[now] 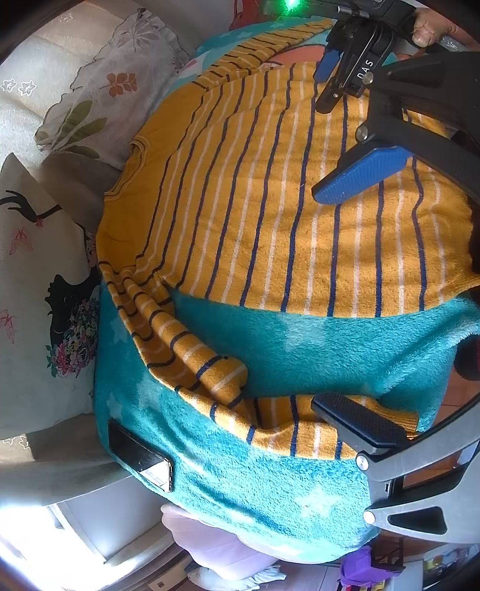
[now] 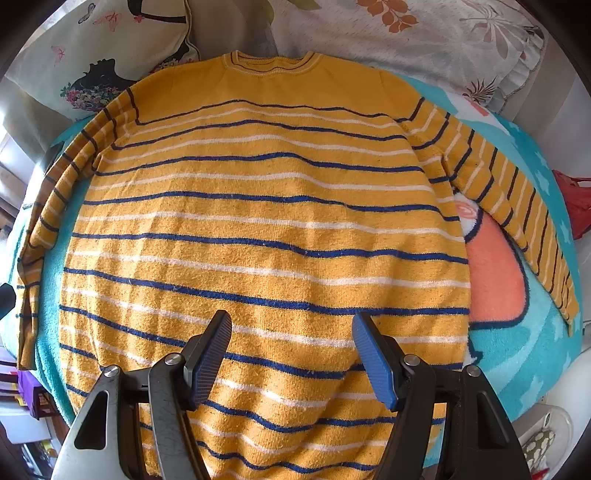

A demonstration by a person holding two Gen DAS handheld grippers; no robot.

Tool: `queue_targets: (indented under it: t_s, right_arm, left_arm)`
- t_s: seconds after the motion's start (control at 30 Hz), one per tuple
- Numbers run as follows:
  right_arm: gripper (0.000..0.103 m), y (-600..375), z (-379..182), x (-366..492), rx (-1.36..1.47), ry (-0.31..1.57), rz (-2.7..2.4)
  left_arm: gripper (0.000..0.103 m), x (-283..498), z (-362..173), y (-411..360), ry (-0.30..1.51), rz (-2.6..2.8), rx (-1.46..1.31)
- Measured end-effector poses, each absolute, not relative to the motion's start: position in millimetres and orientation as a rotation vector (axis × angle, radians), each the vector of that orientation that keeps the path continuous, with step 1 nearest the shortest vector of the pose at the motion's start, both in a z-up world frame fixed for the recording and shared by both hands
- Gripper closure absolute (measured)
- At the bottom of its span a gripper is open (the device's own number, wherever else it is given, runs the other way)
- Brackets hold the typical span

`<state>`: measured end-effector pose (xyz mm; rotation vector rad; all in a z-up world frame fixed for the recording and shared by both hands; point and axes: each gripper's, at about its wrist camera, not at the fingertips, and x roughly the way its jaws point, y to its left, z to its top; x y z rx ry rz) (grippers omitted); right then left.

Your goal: Fold small clothes

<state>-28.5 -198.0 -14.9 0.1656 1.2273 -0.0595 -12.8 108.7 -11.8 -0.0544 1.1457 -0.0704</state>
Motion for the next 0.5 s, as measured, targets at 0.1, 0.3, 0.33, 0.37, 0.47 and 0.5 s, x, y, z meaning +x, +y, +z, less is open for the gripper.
queue_targets:
  t_s: [0.1, 0.3, 0.33, 0.37, 0.47, 0.5]
  right_arm:
    - [0.031, -197, -16, -27, 0.164, 1.229, -0.059]
    - [0.031, -197, -19, -23, 0.166, 1.236, -0.059]
    - [0.031, -197, -20, -22, 0.166, 1.237, -0.060]
    - [0.031, -197, -21, -22, 0.166, 1.238, -0.060]
    - [0.031, -197, -22, -18, 0.167, 1.241, -0.060]
    - [0.031, -198, -22, -18, 0.166, 1.241, -0.059]
  left_arm:
    - [0.002, -11, -14, 109, 1.155, -0.072, -0.060]
    - [0.002, -7, -20, 109, 1.178, -0.077, -0.071]
    - [0.002, -6, -21, 109, 1.181, -0.078, -0.074]
    - [0.002, -5, -22, 109, 1.185, -0.079, -0.076]
    - [0.002, -2, -25, 110, 1.194, -0.081, -0.080]
    - [0.002, -1, -25, 110, 1.196, -0.081, -0.081]
